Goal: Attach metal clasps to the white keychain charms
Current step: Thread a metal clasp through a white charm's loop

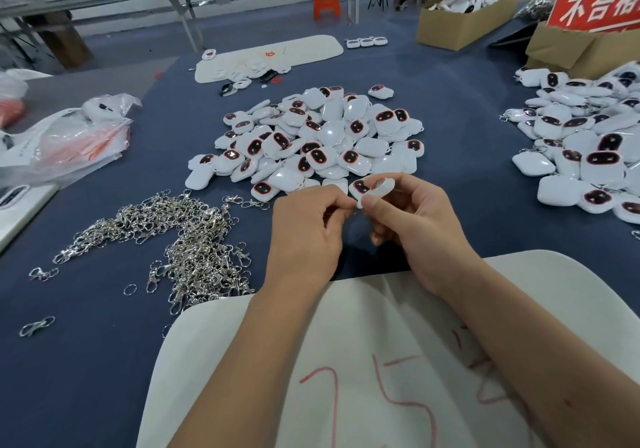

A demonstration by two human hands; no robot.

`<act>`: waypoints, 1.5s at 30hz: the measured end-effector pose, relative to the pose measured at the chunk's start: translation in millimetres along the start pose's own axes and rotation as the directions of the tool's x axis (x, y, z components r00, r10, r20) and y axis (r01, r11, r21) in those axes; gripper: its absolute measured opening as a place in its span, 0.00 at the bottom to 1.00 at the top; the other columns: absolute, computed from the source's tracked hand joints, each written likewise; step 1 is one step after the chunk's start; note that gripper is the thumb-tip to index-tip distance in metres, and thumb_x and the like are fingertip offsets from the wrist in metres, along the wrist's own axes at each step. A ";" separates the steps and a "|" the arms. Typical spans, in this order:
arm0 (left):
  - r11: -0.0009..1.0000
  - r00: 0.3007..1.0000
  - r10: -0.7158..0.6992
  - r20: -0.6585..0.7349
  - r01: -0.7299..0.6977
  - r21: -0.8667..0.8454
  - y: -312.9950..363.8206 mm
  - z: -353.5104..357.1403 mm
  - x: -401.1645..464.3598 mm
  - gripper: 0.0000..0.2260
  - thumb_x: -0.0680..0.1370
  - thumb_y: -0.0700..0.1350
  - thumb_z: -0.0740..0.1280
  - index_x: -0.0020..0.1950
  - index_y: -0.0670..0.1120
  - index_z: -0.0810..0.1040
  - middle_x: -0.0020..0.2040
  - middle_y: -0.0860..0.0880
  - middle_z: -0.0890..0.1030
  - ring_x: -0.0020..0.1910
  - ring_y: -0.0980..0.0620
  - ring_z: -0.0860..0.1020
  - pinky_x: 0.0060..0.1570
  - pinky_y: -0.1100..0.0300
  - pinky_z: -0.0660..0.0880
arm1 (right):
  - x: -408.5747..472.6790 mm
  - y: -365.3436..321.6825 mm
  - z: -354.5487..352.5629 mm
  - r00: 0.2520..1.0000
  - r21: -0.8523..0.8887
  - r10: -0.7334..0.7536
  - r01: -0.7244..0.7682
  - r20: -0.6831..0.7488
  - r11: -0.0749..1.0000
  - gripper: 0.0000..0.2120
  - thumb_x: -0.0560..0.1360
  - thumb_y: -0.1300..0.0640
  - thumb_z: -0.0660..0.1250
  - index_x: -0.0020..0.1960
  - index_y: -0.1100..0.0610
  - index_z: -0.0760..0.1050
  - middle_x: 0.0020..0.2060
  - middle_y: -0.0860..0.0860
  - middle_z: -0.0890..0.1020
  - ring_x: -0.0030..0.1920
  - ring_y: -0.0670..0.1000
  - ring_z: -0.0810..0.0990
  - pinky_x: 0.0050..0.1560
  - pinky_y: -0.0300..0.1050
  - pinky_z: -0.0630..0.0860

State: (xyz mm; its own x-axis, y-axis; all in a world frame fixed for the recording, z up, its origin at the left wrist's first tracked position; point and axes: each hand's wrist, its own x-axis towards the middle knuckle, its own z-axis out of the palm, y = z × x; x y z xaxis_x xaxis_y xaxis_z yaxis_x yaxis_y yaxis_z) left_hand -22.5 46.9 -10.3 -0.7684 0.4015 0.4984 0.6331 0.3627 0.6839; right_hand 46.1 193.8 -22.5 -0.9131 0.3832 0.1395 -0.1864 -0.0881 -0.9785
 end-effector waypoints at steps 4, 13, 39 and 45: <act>0.947 0.978 -0.202 -0.058 0.179 -0.267 2.9 4.2 -0.8 0.08 0.75 0.33 0.74 0.44 0.46 0.85 0.39 0.52 0.86 0.39 0.56 0.83 0.44 0.66 0.77 | 0.0 -3.1 -0.1 1.000 0.089 0.000 -0.002 0.021 0.996 0.12 0.76 0.59 0.74 0.58 0.59 0.81 0.34 0.54 0.78 0.32 0.51 0.74 0.35 0.43 0.76; 0.486 0.858 -0.442 0.262 0.475 -0.733 5.8 1.5 1.7 0.09 0.80 0.35 0.68 0.45 0.46 0.84 0.43 0.43 0.87 0.39 0.53 0.82 0.44 0.63 0.80 | 0.3 -8.0 -0.9 0.995 0.192 0.007 -0.027 0.104 0.981 0.17 0.75 0.59 0.74 0.63 0.57 0.80 0.36 0.58 0.77 0.33 0.52 0.74 0.35 0.44 0.74; 0.984 0.999 0.032 -0.008 -0.030 0.177 4.8 2.7 -2.0 0.04 0.75 0.39 0.69 0.42 0.46 0.83 0.39 0.51 0.82 0.40 0.49 0.79 0.44 0.46 0.76 | -2.8 -5.0 2.4 0.995 -0.088 -0.083 0.088 0.064 0.992 0.09 0.81 0.65 0.70 0.60 0.58 0.79 0.34 0.46 0.80 0.31 0.49 0.75 0.34 0.42 0.77; 0.959 0.969 -0.240 -0.056 0.227 -0.167 3.7 3.0 -0.7 0.06 0.76 0.37 0.72 0.42 0.47 0.84 0.36 0.53 0.84 0.36 0.58 0.80 0.41 0.64 0.76 | -3.1 -6.3 3.0 0.996 -0.011 -0.059 0.060 0.065 0.998 0.14 0.76 0.59 0.71 0.61 0.57 0.79 0.35 0.50 0.80 0.34 0.50 0.77 0.38 0.42 0.77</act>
State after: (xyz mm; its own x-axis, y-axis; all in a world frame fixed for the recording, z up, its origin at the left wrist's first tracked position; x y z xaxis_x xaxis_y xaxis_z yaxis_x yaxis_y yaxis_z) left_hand -19.3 50.5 -9.7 -0.9017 0.2550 0.3492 0.4169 0.2988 0.8584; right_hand 49.0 190.4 -16.3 -0.9220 0.3272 0.2069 -0.2371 -0.0547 -0.9699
